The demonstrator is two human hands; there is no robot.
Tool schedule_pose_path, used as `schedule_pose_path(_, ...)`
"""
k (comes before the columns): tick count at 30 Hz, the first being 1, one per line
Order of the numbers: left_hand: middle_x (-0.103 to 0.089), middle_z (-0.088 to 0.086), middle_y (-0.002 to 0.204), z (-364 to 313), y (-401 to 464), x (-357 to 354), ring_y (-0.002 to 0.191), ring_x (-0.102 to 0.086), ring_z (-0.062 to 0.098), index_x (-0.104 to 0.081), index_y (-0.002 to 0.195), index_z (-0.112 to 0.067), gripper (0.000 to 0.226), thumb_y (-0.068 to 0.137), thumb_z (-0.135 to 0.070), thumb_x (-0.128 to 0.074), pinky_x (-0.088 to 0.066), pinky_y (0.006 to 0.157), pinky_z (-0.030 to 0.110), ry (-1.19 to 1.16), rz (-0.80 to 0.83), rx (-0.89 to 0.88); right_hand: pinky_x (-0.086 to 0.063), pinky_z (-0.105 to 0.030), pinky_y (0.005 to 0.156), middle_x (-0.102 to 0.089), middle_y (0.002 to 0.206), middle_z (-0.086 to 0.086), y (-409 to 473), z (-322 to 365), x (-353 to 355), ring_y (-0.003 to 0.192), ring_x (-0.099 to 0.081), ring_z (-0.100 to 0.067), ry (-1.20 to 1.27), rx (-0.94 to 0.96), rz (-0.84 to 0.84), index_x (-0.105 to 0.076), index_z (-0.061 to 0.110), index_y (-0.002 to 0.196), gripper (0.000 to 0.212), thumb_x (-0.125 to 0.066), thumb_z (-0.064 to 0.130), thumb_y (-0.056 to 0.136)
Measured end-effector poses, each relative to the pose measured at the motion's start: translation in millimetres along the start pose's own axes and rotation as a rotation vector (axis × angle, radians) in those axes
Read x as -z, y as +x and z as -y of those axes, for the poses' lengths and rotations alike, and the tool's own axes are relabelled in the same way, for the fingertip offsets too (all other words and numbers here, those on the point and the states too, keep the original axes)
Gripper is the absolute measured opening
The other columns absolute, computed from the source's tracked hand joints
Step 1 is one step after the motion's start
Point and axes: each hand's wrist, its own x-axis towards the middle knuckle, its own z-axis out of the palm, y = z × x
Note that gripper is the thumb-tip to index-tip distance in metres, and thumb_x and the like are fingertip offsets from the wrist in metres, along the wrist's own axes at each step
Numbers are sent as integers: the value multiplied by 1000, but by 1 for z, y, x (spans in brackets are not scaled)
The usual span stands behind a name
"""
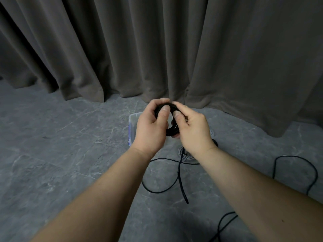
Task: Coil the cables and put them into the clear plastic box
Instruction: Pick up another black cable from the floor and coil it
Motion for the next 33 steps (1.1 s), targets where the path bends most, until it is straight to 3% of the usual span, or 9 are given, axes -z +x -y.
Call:
schedule_pose_path(2,-49,-14,51,-1,2,-1,50,-42,3,-62,101,-17,17,101,-11,-45,-40,52,21,-62,-89,41,-51,-23,51,-62,81,-2,1,3,3,63,-62,-16,90,-85,106,-58,34,126,34,-50,16,98)
schedule_pose_path(4,-48,-13,49,-2,8,3,48,-41,3,-62,95,-18,19,101,-11,-45,-38,51,21,-136,-188,77,-48,-25,51,-62,80,1,2,1,8,57,-62,-17,145,-213,245,-49,34,127,35,-52,18,96)
schedule_pose_path(7,-45,-14,47,2,22,20,44,-38,1,-62,92,-17,20,102,-13,-44,-35,47,17,-243,-375,124,-44,-22,51,-56,67,-1,-1,-9,21,51,-54,-16,44,-351,417,-51,24,104,26,-51,2,89)
schedule_pose_path(13,-41,-2,61,17,32,48,47,-38,6,-60,94,-17,17,101,-18,-44,-33,49,22,-276,-616,235,-44,-30,64,-55,58,8,6,-33,33,51,-54,-6,-173,-237,130,-59,22,75,20,-64,5,85)
schedule_pose_path(17,-47,-4,68,20,22,36,49,-40,2,-57,101,-17,12,102,-16,-45,-38,51,17,-120,-463,185,-45,-32,79,-63,98,4,0,-7,23,93,-59,-21,-821,131,501,-70,28,99,16,-56,26,92)
schedule_pose_path(20,-48,-4,68,23,12,28,51,-41,3,-58,98,-17,15,101,-12,-44,-39,50,17,-25,-259,181,-43,-32,82,-58,101,2,-1,20,6,95,-56,-19,-717,242,601,-71,28,103,18,-55,28,93)
schedule_pose_path(25,-60,9,81,24,3,20,72,-51,21,-64,95,-15,22,100,-13,-43,-42,71,41,-310,8,354,-44,-21,73,-56,86,0,6,18,2,79,-58,-10,-216,129,337,-73,16,85,5,-70,13,83)
schedule_pose_path(29,-48,0,63,18,2,9,53,-37,7,-60,112,4,34,104,-17,-35,-34,53,21,-419,64,387,-44,-27,63,-51,68,7,8,8,-4,63,-48,-7,-194,16,57,-54,19,70,28,-81,27,72)
schedule_pose_path(33,-33,-6,52,16,1,5,44,-29,5,-60,100,-2,37,105,-29,-35,-29,44,17,-461,71,405,-31,-23,51,-40,55,10,10,6,0,52,-36,-5,-247,-84,-41,-45,19,64,44,-82,42,66)
